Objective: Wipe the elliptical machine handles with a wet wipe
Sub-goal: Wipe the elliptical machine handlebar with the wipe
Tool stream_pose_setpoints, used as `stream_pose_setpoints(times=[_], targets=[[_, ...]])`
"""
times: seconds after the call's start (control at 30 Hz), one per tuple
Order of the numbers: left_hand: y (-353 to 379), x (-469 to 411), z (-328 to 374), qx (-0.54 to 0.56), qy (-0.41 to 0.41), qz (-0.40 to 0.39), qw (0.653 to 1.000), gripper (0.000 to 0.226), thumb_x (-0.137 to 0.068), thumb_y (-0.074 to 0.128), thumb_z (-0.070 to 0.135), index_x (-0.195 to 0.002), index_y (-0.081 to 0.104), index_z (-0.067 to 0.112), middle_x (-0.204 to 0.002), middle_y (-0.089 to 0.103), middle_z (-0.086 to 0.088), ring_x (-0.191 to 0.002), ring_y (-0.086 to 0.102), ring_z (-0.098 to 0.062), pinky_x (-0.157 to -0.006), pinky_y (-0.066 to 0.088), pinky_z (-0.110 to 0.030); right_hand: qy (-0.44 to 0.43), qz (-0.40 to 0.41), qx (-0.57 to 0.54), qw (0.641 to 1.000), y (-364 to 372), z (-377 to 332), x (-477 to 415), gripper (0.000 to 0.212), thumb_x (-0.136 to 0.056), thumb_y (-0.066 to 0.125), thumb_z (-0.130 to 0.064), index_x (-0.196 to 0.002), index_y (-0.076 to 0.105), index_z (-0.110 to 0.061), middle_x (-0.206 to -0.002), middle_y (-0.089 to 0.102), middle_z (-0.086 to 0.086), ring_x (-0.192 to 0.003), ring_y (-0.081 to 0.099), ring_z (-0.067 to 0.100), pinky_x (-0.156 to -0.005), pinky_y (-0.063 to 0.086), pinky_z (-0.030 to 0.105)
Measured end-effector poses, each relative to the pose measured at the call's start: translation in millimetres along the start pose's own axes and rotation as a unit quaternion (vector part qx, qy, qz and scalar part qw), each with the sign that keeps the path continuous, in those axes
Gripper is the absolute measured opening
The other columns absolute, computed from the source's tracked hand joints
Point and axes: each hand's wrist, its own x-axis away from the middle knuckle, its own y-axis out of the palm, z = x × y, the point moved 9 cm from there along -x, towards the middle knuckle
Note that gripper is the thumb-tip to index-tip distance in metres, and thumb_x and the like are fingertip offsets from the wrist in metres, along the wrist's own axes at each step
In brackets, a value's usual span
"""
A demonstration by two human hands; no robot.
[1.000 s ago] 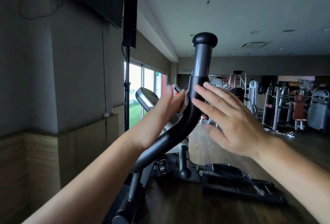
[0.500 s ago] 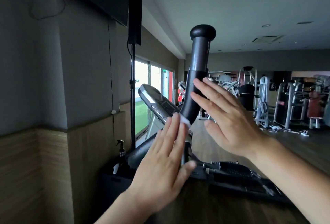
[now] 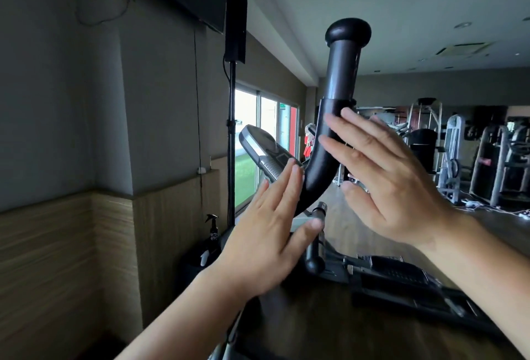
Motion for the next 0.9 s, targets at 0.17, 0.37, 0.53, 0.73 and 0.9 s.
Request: stream_pose_setpoints(times=[0.17, 0.37, 0.53, 0.73, 0.9], targets=[[-15.2, 20.4, -19.8, 0.228, -0.059, -0.017, 0.972, 0.066, -0.103, 0.041, 0.056, -0.161, 0.026, 0.031, -0.167, 0.025, 0.023, -0.155, 0.017, 0.003, -0.130, 0.015, -0.036, -0.018, -0.027, 0.002, 0.999, 13.1, -9.2, -1.9, 0.054, -0.092, 0.058, -0.013, -0.146, 0.057, -0.005, -0.161, 0.045, 0.014, -0.155, 0.035, 0.035, -0.125, 0.028, 0.061], [-11.7, -43.0, -22.5, 0.491, -0.113, -0.165, 0.848, 0.089, -0.099, 0.011, 0.074, -0.153, 0.046, 0.012, -0.155, 0.051, -0.001, -0.147, 0.044, -0.012, -0.123, 0.023, -0.035, 0.011, -0.016, -0.004, 1.000, 13.9, -10.1, -4.0, 0.051, -0.090, 0.061, -0.004, -0.141, 0.062, -0.002, -0.157, 0.049, 0.014, -0.153, 0.037, 0.035, -0.125, 0.028, 0.061], [8.1, -29.7, -66.1, 0.407, -0.144, -0.245, 0.868, 0.106, -0.093, -0.007, 0.078, -0.140, 0.062, 0.012, -0.139, 0.067, -0.004, -0.133, 0.059, -0.015, -0.124, 0.024, -0.048, 0.007, -0.026, 0.008, 1.000, 16.3, -16.2, 1.0, 0.049, -0.092, 0.055, -0.007, -0.141, 0.062, -0.003, -0.157, 0.050, 0.013, -0.153, 0.038, 0.034, -0.126, 0.026, 0.060], [8.7, -35.1, -59.1, 0.413, -0.137, -0.254, 0.864, 0.101, -0.093, -0.001, 0.079, -0.144, 0.058, 0.015, -0.143, 0.064, 0.000, -0.135, 0.057, -0.013, -0.123, 0.026, -0.044, 0.019, -0.025, 0.011, 0.999, 14.8, -21.3, -1.5, 0.048, -0.095, 0.051, -0.010, -0.142, 0.061, -0.004, -0.158, 0.048, 0.012, -0.153, 0.037, 0.033, -0.128, 0.023, 0.058], [-10.0, -8.2, -74.2, 0.393, -0.159, -0.233, 0.875, 0.108, -0.089, -0.002, 0.081, -0.144, 0.057, 0.010, -0.146, 0.061, -0.004, -0.139, 0.053, -0.014, -0.123, 0.024, -0.043, 0.024, -0.025, 0.007, 0.999, 16.4, -24.9, 6.6, 0.048, -0.093, 0.057, -0.005, -0.140, 0.062, -0.002, -0.156, 0.050, 0.014, -0.153, 0.039, 0.034, -0.127, 0.026, 0.059]])
